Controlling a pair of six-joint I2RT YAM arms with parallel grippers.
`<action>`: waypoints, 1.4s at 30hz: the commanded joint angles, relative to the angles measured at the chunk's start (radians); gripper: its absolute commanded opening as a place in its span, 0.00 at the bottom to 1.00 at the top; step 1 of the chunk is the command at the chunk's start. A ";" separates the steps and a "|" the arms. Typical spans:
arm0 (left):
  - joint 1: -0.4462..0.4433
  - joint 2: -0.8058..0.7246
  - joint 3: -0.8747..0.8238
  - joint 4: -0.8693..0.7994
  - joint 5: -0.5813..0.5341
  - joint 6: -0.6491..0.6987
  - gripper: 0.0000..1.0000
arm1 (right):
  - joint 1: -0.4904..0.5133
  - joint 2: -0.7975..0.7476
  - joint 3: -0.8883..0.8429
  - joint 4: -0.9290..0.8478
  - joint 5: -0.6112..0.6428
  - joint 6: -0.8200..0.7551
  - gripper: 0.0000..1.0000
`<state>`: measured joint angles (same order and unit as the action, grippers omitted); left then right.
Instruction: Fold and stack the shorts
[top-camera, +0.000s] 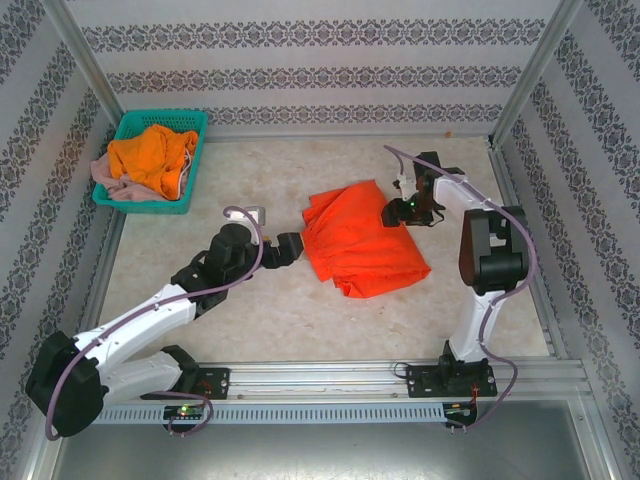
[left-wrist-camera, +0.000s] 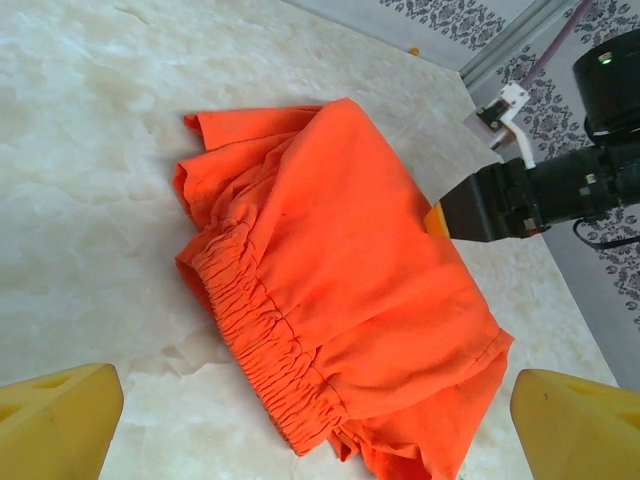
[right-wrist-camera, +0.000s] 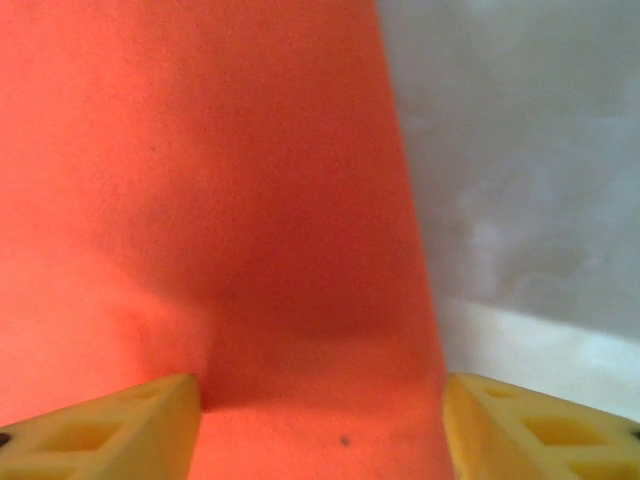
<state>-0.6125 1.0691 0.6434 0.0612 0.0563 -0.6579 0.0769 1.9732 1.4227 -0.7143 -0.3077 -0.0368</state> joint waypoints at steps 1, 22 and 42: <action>0.019 -0.028 -0.021 -0.019 -0.006 0.014 1.00 | 0.012 0.041 0.030 -0.042 -0.013 -0.009 0.59; 0.108 -0.136 -0.057 -0.036 -0.009 0.006 1.00 | -0.102 -0.099 -0.067 -0.034 0.481 -0.067 0.00; 0.254 -0.132 -0.042 -0.113 0.063 0.021 1.00 | -0.373 -0.106 -0.119 0.206 0.929 -0.280 0.00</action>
<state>-0.3824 0.9321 0.5873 -0.0170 0.1043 -0.6575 -0.2771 1.8851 1.3022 -0.5549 0.5533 -0.2886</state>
